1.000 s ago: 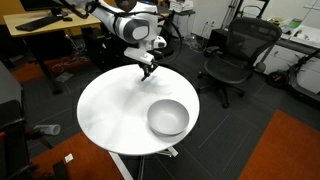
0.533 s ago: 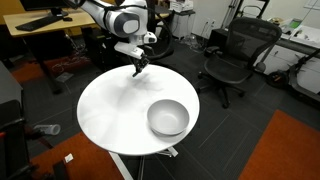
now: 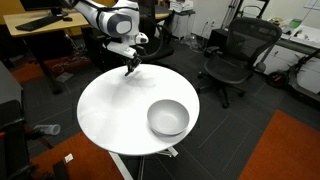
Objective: Move the marker to the left.
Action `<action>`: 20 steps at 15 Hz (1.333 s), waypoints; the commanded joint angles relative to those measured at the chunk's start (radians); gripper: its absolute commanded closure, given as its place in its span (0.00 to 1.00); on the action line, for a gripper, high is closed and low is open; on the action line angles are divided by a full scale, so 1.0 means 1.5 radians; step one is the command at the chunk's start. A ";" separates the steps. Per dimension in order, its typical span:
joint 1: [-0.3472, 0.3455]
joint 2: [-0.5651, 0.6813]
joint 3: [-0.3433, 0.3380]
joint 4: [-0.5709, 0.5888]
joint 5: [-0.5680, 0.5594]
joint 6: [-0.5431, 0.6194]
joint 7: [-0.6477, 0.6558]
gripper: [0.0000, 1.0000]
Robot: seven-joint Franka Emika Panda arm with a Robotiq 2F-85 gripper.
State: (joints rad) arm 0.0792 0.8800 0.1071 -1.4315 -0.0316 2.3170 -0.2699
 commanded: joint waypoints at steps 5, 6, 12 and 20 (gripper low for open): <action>0.014 -0.009 0.027 -0.025 -0.005 0.012 -0.005 0.95; 0.016 -0.006 0.028 -0.025 -0.006 0.014 -0.005 0.95; 0.025 0.009 0.023 -0.016 -0.014 0.017 -0.004 0.95; 0.030 -0.020 0.022 -0.033 -0.021 0.018 -0.001 0.27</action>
State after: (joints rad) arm 0.1151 0.9020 0.1466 -1.4470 -0.0360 2.3309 -0.2751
